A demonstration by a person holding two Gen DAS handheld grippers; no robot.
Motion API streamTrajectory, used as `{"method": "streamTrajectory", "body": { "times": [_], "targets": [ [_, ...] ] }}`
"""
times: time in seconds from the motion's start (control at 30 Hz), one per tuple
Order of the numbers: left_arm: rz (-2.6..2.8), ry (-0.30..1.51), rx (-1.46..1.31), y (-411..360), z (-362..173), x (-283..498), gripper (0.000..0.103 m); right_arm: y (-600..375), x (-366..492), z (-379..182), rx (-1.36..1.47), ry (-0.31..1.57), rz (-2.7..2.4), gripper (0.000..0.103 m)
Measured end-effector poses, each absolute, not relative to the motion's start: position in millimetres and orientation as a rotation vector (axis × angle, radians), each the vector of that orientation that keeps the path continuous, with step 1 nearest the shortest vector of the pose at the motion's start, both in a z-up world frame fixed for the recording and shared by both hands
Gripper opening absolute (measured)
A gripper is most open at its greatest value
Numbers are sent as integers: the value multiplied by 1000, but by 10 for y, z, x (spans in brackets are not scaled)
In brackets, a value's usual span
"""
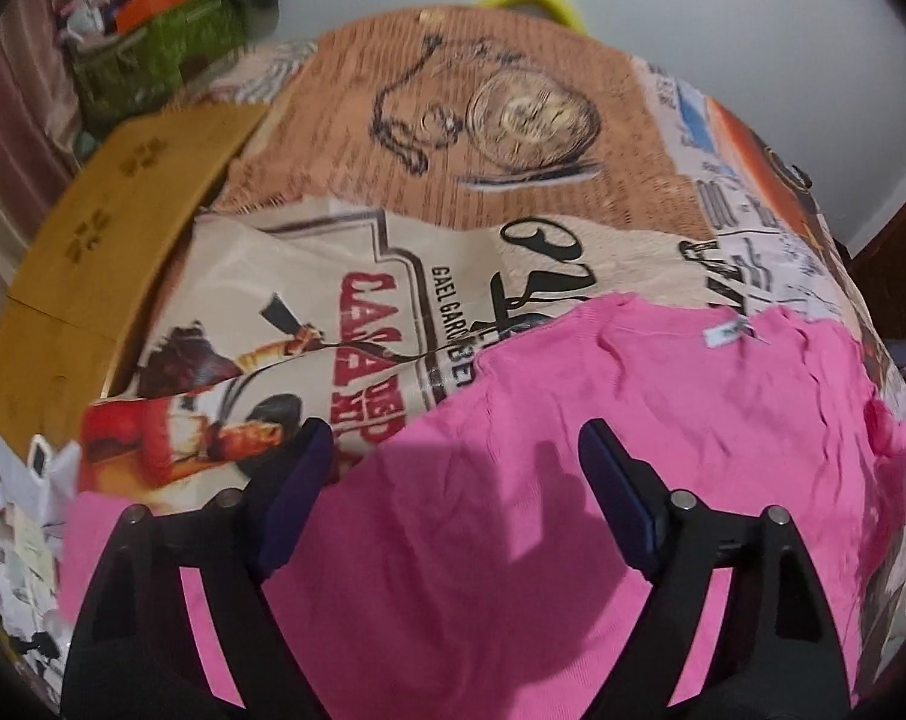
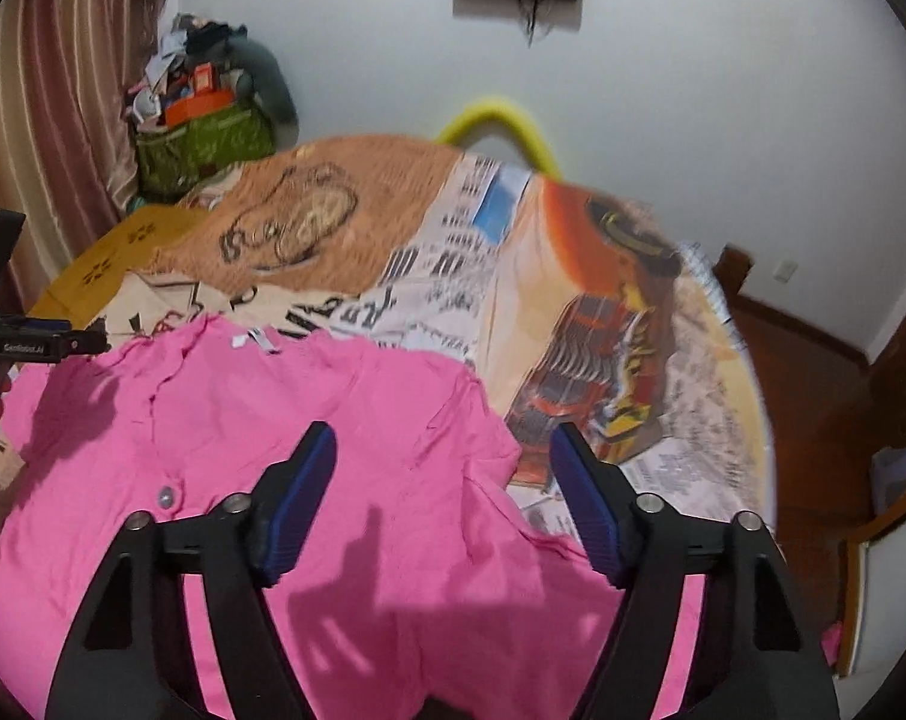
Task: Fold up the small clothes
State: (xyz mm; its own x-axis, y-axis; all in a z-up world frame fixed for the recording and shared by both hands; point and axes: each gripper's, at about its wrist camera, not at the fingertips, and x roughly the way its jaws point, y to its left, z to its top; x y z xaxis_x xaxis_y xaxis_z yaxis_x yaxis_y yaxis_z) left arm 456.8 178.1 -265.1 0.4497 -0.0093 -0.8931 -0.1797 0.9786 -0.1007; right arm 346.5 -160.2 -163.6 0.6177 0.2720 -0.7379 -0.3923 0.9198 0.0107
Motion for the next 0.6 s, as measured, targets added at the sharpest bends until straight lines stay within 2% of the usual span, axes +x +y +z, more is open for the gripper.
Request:
{"method": "streamTrajectory", "body": {
  "times": [0.1,0.17,0.23,0.3,0.37,0.43,0.47,0.53,0.57,0.6],
  "targets": [
    [95,1145,-193,1783,-2797,4697,84,-1617,3681,-1734,-127,871,407,65],
    [94,1186,-212,1795,-2921,4782,79,-1622,3800,-1801,-104,907,421,60],
    [115,1218,-244,1811,-3025,4819,74,-1619,3920,-1880,-78,953,433,50],
    [127,1219,-244,1790,-3077,4821,73,-1578,4019,-1945,-69,984,440,49],
    [105,1208,-236,1757,-3071,4807,63,-1540,4062,-2009,-83,1000,433,49],
    [92,1207,-233,1732,-3052,4798,39,-1505,4100,-2073,-109,1010,429,48],
    [92,1211,-229,1726,-3047,4798,32,-1483,4099,-2097,-125,1008,423,47],
    [91,1222,-218,1693,-3043,4801,9,-1425,4082,-2123,-181,989,412,36],
    [87,1228,-216,1682,-3037,4797,7,-1396,4066,-2128,-200,982,409,31],
    [90,1227,-211,1672,-3018,4790,7,-1376,4048,-2129,-211,976,412,21]
  ]
}}
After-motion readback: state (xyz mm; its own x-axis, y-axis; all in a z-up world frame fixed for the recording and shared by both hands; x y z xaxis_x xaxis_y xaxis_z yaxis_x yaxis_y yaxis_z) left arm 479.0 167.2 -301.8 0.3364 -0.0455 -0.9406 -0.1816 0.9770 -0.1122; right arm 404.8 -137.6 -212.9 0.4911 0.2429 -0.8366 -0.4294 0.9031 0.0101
